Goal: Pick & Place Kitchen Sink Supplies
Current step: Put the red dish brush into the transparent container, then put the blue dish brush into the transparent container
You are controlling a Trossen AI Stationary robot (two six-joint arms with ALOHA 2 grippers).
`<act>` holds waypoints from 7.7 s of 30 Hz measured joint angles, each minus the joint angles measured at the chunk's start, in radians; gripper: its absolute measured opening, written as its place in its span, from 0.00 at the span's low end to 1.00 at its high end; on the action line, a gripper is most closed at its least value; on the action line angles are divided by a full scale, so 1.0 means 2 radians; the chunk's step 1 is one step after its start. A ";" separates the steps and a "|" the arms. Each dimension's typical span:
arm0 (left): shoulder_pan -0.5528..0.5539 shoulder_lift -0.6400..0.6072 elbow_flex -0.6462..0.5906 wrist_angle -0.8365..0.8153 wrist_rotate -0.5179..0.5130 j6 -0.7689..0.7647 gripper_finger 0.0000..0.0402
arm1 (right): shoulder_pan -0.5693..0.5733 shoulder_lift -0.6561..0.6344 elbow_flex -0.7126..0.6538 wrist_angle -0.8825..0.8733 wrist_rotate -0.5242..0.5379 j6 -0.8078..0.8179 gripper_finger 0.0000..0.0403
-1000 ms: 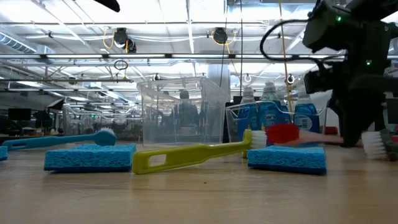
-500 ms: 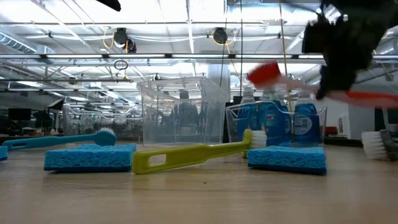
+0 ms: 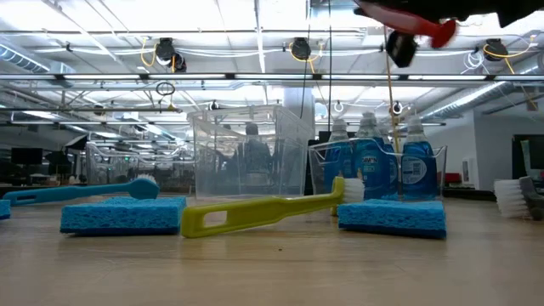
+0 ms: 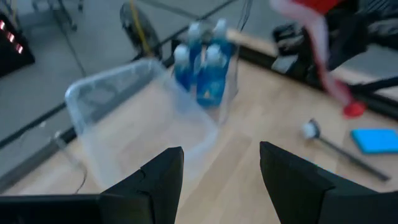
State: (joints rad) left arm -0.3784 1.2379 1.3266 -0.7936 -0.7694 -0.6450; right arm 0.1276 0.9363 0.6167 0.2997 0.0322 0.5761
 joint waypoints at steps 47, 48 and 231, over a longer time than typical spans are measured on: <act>0.180 0.159 0.000 0.416 0.219 0.096 0.85 | -0.066 0.129 0.008 0.234 0.007 -0.112 0.07; 0.181 0.159 0.000 0.417 0.220 0.096 0.85 | -0.066 0.129 0.008 0.235 0.008 -0.111 0.07; 0.191 0.172 0.388 -0.388 0.324 -0.030 0.22 | -0.074 -0.003 0.008 -0.050 -0.056 -0.058 0.46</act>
State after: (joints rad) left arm 0.0029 1.5823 2.1024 -1.5705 -0.1205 -0.7040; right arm -0.0200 0.9298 0.6319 0.2001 -0.0803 0.4602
